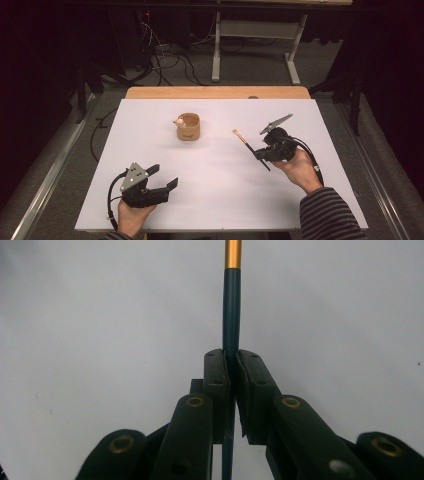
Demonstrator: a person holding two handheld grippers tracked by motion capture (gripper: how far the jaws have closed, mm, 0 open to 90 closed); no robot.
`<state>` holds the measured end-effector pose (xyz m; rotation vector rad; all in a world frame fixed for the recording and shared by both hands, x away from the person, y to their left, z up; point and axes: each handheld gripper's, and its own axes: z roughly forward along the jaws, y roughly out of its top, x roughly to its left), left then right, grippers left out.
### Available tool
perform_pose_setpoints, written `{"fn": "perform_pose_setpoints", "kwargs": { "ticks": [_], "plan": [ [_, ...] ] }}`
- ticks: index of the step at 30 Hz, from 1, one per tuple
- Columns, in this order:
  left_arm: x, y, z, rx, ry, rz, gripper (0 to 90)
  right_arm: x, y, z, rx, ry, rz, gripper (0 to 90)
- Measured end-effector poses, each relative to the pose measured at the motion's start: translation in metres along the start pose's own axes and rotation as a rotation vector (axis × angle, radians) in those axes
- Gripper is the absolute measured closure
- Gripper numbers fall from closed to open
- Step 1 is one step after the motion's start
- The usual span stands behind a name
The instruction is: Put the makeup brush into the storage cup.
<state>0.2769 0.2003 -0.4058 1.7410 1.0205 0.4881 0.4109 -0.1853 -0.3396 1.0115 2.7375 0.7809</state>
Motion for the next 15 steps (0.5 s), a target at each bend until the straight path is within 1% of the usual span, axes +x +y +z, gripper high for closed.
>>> {"fn": "perform_pose_setpoints", "kwargs": {
  "ticks": [3, 4, 5, 6, 7, 8, 11, 12, 15],
  "plan": [
    [0.0, 0.0, 0.0, 0.001, -0.006, 0.003, 20.8, 0.004, -0.006, -0.004, -0.033, -0.003, -0.011, 86.1],
    [-0.001, 0.0, 0.0, 0.005, -0.008, 0.009, 21.0, 0.007, -0.01, -0.007, -0.061, 0.008, -0.005, 86.0],
    [-0.001, 0.0, 0.0, 0.005, -0.008, 0.009, 21.0, 0.007, -0.01, -0.007, -0.061, 0.008, -0.005, 86.0],
    [-0.001, 0.0, 0.001, 0.006, -0.009, 0.012, 21.0, 0.01, -0.014, -0.009, -0.08, 0.013, 0.0, 86.0],
    [-0.001, 0.0, 0.001, 0.005, -0.009, 0.012, 21.0, 0.01, -0.014, -0.009, -0.08, 0.013, 0.0, 86.0],
    [-0.001, 0.0, 0.001, 0.004, -0.009, 0.013, 21.2, 0.011, -0.016, -0.009, -0.087, 0.016, 0.007, 86.0],
    [-0.001, 0.0, 0.0, 0.002, -0.001, 0.017, 21.4, 0.012, -0.021, -0.01, -0.117, 0.024, 0.005, 86.0],
    [-0.001, 0.0, 0.0, 0.0, -0.002, 0.018, 21.6, 0.013, -0.026, -0.01, -0.126, 0.027, 0.013, 86.0],
    [-0.002, -0.001, 0.001, -0.002, -0.012, 0.018, 22.6, 0.015, -0.03, -0.01, -0.131, 0.03, 0.013, 86.0]
  ]
}}
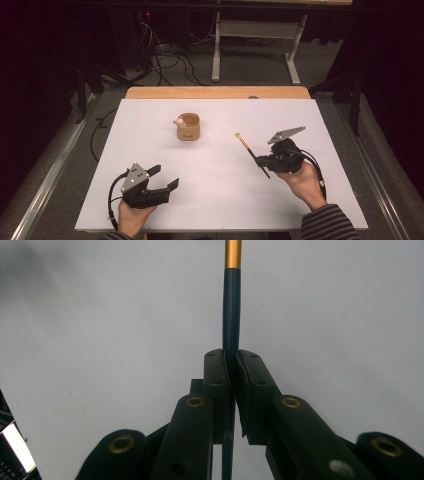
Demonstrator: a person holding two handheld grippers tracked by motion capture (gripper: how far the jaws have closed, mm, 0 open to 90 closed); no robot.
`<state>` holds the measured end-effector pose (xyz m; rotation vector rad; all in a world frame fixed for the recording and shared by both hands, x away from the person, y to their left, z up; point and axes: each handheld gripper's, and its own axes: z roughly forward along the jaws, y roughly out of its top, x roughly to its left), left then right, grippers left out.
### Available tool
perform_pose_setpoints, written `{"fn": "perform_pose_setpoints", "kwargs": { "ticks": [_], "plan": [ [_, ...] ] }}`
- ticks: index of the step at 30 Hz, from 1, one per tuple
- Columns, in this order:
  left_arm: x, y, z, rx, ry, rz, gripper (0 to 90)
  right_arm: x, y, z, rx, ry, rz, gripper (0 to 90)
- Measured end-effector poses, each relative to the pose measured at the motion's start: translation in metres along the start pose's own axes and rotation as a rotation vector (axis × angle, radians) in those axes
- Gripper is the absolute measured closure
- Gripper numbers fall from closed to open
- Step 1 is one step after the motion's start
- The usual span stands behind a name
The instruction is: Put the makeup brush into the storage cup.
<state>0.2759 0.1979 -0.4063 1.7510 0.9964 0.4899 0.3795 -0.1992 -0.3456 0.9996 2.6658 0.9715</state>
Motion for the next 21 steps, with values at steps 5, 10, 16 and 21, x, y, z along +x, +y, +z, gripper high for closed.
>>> {"fn": "perform_pose_setpoints", "kwargs": {
  "ticks": [5, 10, 16, 21],
  "plan": [
    [-0.002, 0.0, 0.001, 0.002, -0.005, 0.003, 22.6, 0.003, -0.011, 0.0, -0.031, 0.016, 0.011, 86.0],
    [-0.004, 0.001, 0.002, 0.004, -0.016, 0.008, 22.8, 0.009, -0.018, -0.001, -0.057, 0.032, 0.01, 86.1],
    [-0.006, 0.002, 0.003, 0.006, -0.023, 0.01, 22.5, 0.021, -0.02, 0.0, -0.101, 0.053, -0.009, 86.1],
    [-0.009, 0.004, 0.002, 0.002, -0.026, 0.022, 22.5, 0.028, -0.022, 0.001, -0.121, 0.072, -0.019, 86.0]
  ]
}}
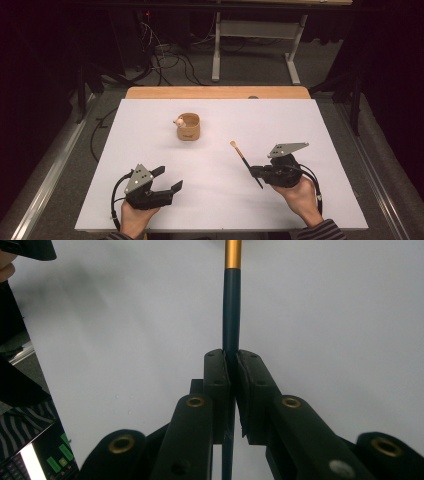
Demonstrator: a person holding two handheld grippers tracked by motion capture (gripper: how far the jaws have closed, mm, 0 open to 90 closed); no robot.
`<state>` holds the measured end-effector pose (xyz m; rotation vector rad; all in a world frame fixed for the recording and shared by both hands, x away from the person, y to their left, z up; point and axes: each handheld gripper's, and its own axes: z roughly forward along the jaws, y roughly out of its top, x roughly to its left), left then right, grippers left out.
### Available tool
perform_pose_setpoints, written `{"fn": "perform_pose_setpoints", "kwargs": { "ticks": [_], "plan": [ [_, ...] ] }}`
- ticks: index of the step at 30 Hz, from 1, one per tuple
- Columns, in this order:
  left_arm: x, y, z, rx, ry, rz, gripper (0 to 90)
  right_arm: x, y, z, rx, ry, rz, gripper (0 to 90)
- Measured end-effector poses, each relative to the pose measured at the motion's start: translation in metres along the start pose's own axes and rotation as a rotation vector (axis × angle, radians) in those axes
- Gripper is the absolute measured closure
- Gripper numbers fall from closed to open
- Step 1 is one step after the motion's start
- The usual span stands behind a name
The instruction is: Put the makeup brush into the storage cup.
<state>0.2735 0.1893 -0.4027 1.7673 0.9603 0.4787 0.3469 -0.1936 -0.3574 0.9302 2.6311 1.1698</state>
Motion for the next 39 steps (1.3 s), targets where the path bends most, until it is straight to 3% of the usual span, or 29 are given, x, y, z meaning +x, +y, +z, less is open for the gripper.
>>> {"fn": "perform_pose_setpoints", "kwargs": {
  "ticks": [7, 23, 39],
  "plan": [
    [0.003, 0.001, -0.002, -0.011, -0.005, -0.025, 23.0, 0.007, -0.004, 0.008, -0.005, 0.013, -0.018, 86.0],
    [-0.015, 0.009, 0.004, 0.019, -0.066, 0.017, 23.2, 0.012, -0.003, 0.014, -0.02, 0.028, -0.032, 86.1],
    [-0.02, 0.022, 0.011, 0.017, -0.104, 0.027, 24.5, 0.022, 0.006, 0.019, -0.042, 0.048, -0.055, 86.1]
  ]
}}
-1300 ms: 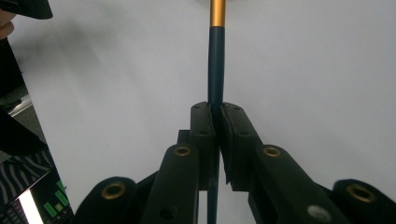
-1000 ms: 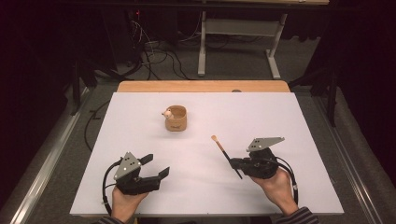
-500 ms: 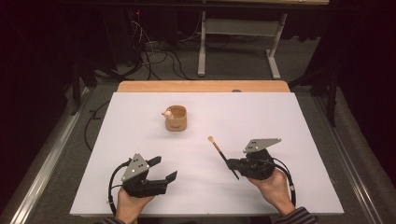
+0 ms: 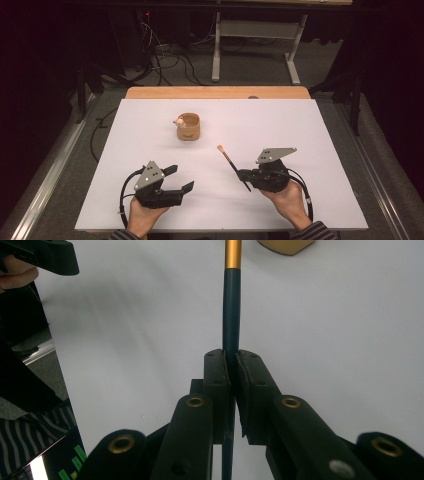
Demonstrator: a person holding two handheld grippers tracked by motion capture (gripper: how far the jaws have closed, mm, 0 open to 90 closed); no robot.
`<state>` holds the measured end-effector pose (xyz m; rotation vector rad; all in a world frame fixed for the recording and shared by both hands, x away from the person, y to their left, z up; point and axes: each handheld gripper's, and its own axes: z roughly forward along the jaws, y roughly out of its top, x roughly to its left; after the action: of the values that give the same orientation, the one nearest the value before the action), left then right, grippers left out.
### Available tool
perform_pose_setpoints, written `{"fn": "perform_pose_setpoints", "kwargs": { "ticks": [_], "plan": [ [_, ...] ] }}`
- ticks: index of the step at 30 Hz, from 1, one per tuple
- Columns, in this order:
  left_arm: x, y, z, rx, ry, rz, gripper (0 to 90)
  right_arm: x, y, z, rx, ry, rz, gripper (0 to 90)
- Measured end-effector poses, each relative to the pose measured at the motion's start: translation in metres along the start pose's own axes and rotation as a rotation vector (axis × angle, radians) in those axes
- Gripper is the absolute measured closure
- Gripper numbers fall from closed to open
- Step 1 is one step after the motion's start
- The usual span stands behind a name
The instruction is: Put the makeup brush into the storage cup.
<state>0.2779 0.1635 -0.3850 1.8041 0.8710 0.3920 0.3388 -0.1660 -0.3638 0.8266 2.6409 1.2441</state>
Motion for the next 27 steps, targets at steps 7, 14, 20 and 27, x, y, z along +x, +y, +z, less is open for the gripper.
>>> {"fn": "perform_pose_setpoints", "kwargs": {
  "ticks": [7, 14, 20, 27],
  "plan": [
    [-0.003, 0.007, 0.012, 0.006, -0.023, -0.002, 26.0, 0.005, 0.003, 0.004, 0.0, 0.007, -0.015, 86.0],
    [-0.007, 0.013, 0.022, 0.019, -0.045, 0.002, 25.9, 0.007, 0.004, 0.005, -0.002, 0.009, -0.015, 86.0],
    [-0.01, 0.018, 0.031, 0.024, -0.068, -0.003, 25.9, 0.01, 0.006, 0.007, -0.005, 0.015, -0.017, 86.1],
    [-0.012, 0.024, 0.041, 0.022, -0.088, -0.011, 26.7, 0.012, 0.009, 0.01, -0.008, 0.017, -0.034, 86.0]
  ]
}}
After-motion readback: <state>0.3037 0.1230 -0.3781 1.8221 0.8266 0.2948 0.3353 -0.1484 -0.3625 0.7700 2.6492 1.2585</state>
